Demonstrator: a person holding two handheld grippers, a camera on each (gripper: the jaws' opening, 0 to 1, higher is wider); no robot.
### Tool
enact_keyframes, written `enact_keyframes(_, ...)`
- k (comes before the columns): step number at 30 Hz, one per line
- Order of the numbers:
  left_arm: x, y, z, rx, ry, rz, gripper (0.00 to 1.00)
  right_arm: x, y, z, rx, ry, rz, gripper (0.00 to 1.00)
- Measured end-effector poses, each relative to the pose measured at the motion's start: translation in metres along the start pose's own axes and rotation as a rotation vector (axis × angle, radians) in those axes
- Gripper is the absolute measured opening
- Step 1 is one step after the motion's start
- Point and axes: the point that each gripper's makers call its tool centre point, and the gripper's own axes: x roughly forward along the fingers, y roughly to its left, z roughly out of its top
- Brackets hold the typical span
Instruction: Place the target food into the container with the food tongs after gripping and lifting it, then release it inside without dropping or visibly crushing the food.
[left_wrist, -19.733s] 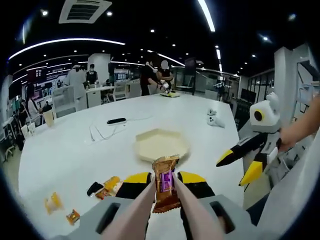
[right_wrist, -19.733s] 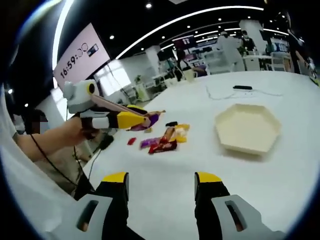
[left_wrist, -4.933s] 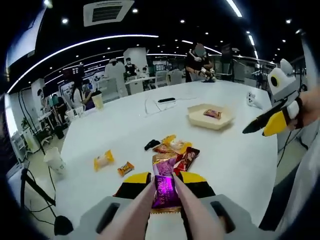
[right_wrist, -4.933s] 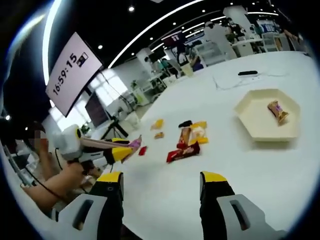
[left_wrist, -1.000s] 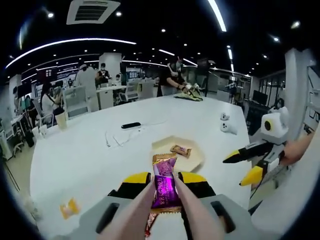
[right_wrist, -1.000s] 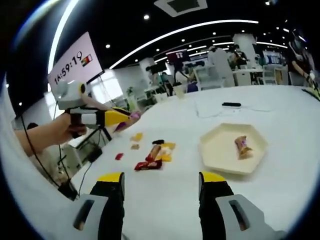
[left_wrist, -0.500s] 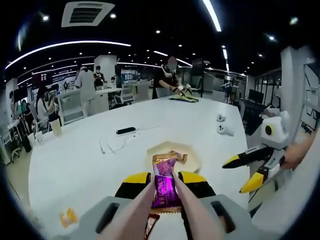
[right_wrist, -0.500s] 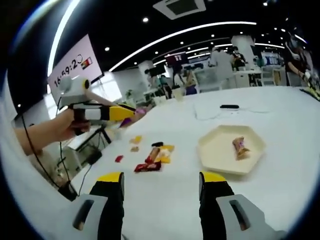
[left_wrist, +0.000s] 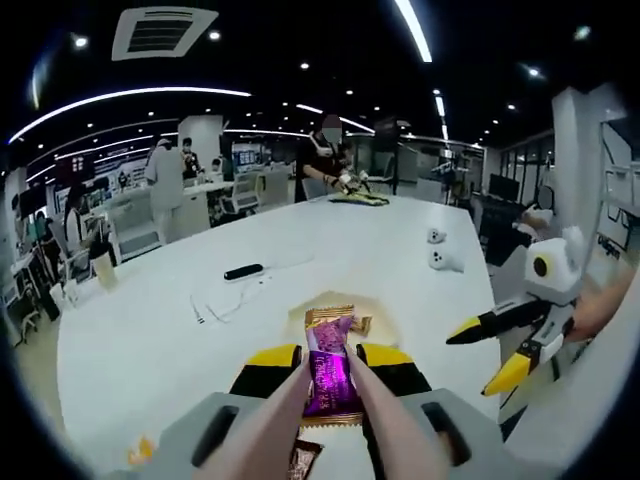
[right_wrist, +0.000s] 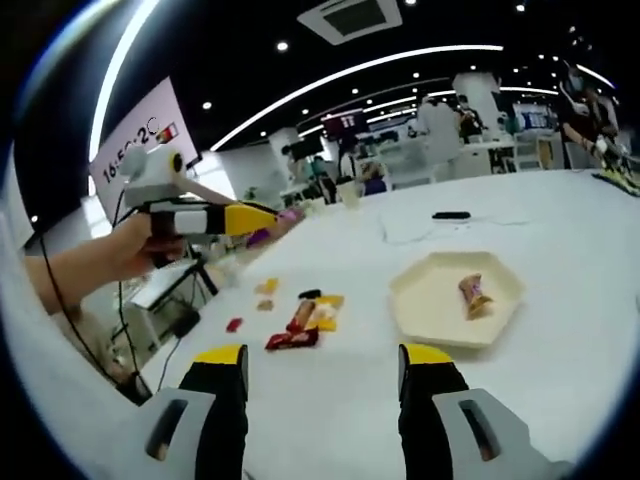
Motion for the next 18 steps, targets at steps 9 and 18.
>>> enact_keyframes(9, 0.015, -0.006, 0.009, 0.029, 0.008, -0.045, 0.2, -0.002, -0.003, -0.003, 0.008, 0.009, -0.008, 0.61)
enact_keyframes(18, 0.026, -0.008, 0.024, 0.017, -0.017, -0.067, 0.2, -0.005, -0.012, 0.002, 0.0, -0.001, -0.034, 0.61)
